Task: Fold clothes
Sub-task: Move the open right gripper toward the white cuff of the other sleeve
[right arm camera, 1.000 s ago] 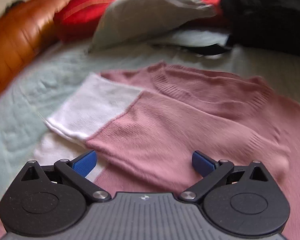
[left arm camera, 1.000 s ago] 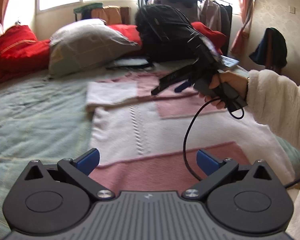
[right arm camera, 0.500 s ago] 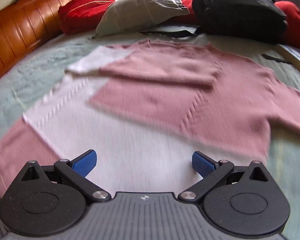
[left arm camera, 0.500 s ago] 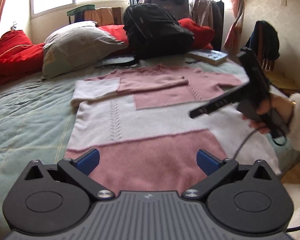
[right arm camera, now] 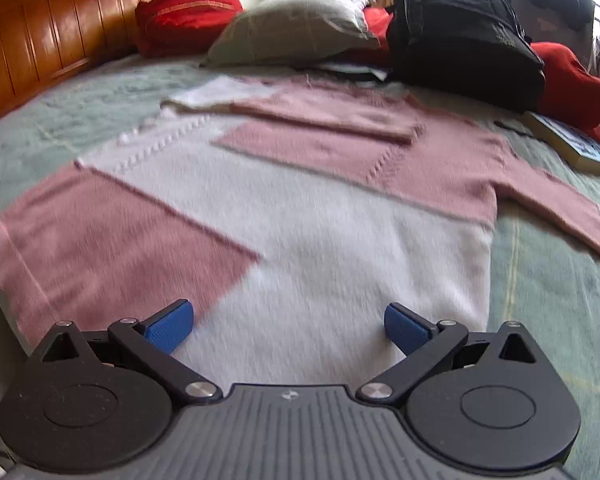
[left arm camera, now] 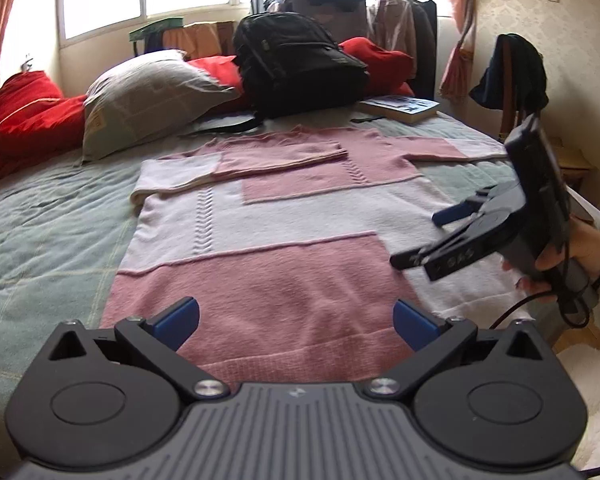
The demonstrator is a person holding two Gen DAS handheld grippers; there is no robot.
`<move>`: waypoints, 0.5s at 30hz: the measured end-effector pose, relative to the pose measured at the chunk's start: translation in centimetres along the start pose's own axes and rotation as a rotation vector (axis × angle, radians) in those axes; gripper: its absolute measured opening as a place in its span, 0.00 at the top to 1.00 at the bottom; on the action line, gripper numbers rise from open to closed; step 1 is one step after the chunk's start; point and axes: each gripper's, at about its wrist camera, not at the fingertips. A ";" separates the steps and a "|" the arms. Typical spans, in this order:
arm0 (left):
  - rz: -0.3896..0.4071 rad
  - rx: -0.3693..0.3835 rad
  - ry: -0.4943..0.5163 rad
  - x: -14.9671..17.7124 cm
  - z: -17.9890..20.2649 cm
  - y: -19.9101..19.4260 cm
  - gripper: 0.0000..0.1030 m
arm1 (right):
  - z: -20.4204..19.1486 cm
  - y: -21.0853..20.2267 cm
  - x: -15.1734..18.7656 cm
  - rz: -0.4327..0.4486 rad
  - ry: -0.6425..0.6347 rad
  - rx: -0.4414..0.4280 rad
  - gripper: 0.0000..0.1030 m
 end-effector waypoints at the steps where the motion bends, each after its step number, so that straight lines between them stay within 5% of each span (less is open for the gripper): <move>1: 0.001 0.000 0.003 0.0 0.3 0.0 0.01 | 0.1 -0.2 0.4 0.000 -0.003 0.001 0.00; 15: 0.003 0.003 -0.017 -1.1 2.6 2.4 0.01 | 2.6 -3.2 2.2 0.067 0.119 -0.127 0.00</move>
Point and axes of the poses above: each gripper's, at about its wrist camera, not at the fingertips, and y roughly the way its jaws point, z to its right, x to its underside, and after that the axes turned 10 degrees about z, right-handed
